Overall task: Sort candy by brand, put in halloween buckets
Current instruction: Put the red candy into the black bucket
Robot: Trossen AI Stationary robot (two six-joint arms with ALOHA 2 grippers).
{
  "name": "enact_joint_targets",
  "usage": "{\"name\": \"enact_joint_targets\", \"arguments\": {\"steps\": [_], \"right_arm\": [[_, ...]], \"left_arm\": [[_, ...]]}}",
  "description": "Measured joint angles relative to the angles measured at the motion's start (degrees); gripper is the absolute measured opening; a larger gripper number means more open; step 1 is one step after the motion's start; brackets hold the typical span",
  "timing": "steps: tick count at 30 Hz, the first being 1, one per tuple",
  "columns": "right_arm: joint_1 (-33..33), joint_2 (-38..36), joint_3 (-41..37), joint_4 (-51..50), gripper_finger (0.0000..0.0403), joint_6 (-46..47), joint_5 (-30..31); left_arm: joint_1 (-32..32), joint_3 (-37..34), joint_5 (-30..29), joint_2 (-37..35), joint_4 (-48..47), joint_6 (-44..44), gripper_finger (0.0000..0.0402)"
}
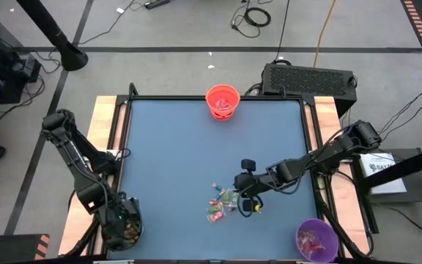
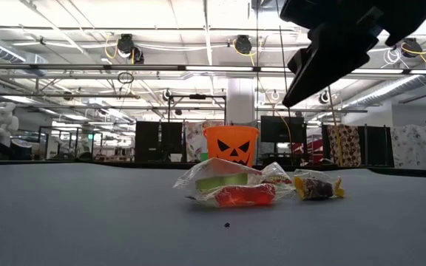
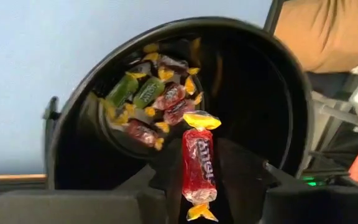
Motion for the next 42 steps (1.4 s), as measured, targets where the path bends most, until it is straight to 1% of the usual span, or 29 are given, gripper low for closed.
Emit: {"name": "enact_joint_targets", "arguments": {"steps": [2,5,9,13,15,16,18,21,28,33,36,42], "right_arm": [[0.00,0.00,0.00,0.36,0.0100,0.44,-0.01],[0.00,0.00,0.00,0.59,0.0100,1.45,-0.07],[0.46,0.00,0.00,0.64,0.0100,1.67,-0.07],[1.19,0.00,0.00,2.56,0.0100,1.69,-0.14],[1.73,0.00,0.00,4.53,0.0100,1.69,-0.33],[2.05,0.00,0.00,5.46,0.0101,1.69,-0.39],[2.74,0.00,0.00,6.81,0.0106,1.69,-0.45],[3.83,0.00,0.00,8.26,0.0125,1.84,-0.29],[5.71,1.29,0.00,8.59,0.0193,1.91,-0.18],[5.91,4.34,-0.02,11.66,0.0220,0.34,-0.13],[5.83,5.98,-0.02,13.29,0.0223,-0.39,-0.09],[5.10,7.78,-0.02,15.85,0.0224,-1.79,-0.17]], "left_arm": [[0.00,0.02,-0.17,0.02,0.34,-1.04,0.0121],[0.00,0.00,-0.12,0.00,0.07,-2.00,0.0155],[0.00,0.00,1.64,0.00,0.08,-2.01,0.0192],[0.00,0.00,6.90,0.00,0.11,-2.20,0.0202],[-0.03,0.01,7.80,0.00,0.07,-2.18,0.0203],[-0.04,0.01,7.44,0.00,0.07,-2.05,0.0203],[-0.04,0.01,4.61,0.00,0.07,-2.18,0.0203],[0.03,0.02,1.01,0.00,0.06,-2.68,0.0203],[0.11,0.02,0.54,0.00,-0.02,-2.93,0.0203],[0.11,0.04,-0.64,0.00,-1.39,-4.12,0.0205],[0.11,0.05,-0.47,0.00,-1.68,-6.00,0.0223],[0.11,0.09,0.40,0.00,-1.42,-6.86,0.0293]]}}
